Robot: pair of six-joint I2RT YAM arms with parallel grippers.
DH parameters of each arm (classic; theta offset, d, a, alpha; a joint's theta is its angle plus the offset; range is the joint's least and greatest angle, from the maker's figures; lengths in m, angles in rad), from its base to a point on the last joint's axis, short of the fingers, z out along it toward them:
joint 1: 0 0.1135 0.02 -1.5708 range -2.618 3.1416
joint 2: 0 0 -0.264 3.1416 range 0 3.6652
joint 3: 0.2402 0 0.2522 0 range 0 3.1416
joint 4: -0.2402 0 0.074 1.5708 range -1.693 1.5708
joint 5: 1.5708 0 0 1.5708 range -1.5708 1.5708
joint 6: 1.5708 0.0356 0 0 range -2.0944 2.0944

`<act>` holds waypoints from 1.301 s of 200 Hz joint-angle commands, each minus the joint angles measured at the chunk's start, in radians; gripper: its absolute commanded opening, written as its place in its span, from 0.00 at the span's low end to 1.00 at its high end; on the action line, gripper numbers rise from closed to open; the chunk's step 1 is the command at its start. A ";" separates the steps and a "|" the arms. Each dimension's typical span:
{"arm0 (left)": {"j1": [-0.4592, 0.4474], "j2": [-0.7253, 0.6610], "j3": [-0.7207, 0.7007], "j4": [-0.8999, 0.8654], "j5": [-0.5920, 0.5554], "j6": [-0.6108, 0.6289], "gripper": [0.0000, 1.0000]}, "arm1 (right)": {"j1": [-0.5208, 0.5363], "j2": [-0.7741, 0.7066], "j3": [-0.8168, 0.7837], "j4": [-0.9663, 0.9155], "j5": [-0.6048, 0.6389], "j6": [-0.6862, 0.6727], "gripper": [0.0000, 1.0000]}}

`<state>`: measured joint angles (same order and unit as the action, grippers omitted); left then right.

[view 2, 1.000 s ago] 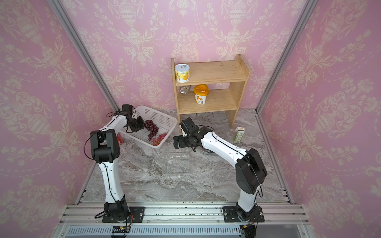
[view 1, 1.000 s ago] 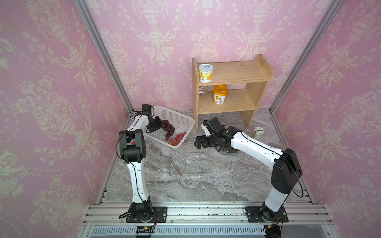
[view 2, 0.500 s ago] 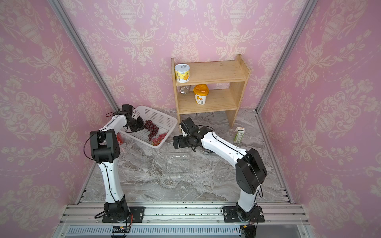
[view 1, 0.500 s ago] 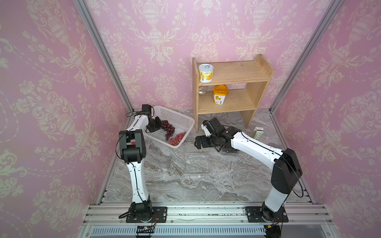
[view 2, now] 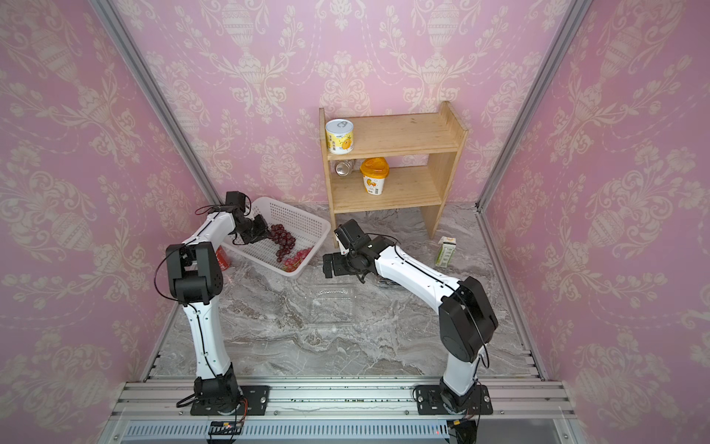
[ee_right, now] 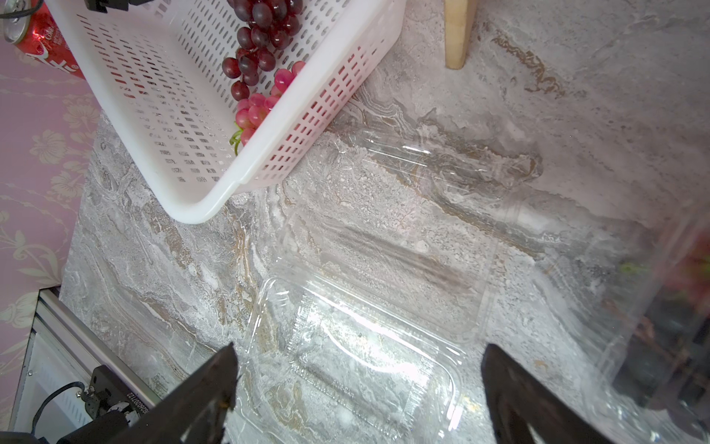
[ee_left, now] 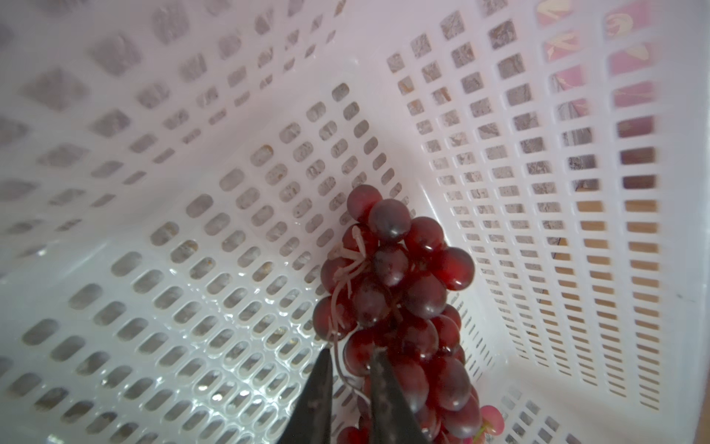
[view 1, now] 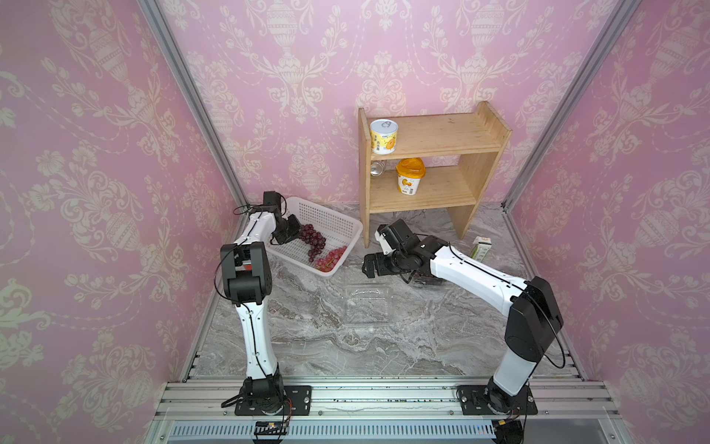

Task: Pack grapes into containers
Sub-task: Pick up the grape from the basket.

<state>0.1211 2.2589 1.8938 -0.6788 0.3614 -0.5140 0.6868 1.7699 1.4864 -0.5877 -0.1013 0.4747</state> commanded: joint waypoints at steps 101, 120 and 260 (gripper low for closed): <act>-0.011 0.002 0.016 -0.020 0.000 -0.008 0.24 | -0.007 0.016 0.012 -0.001 0.000 0.021 1.00; -0.011 0.004 0.020 -0.021 -0.004 -0.008 0.23 | -0.008 0.020 0.014 0.000 -0.002 0.022 1.00; -0.021 0.002 -0.005 -0.013 -0.023 -0.021 0.19 | -0.008 0.019 0.012 0.004 -0.006 0.025 1.00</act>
<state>0.1062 2.2589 1.8938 -0.6716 0.3573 -0.5369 0.6865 1.7821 1.4864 -0.5869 -0.1013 0.4755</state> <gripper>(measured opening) 0.201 0.998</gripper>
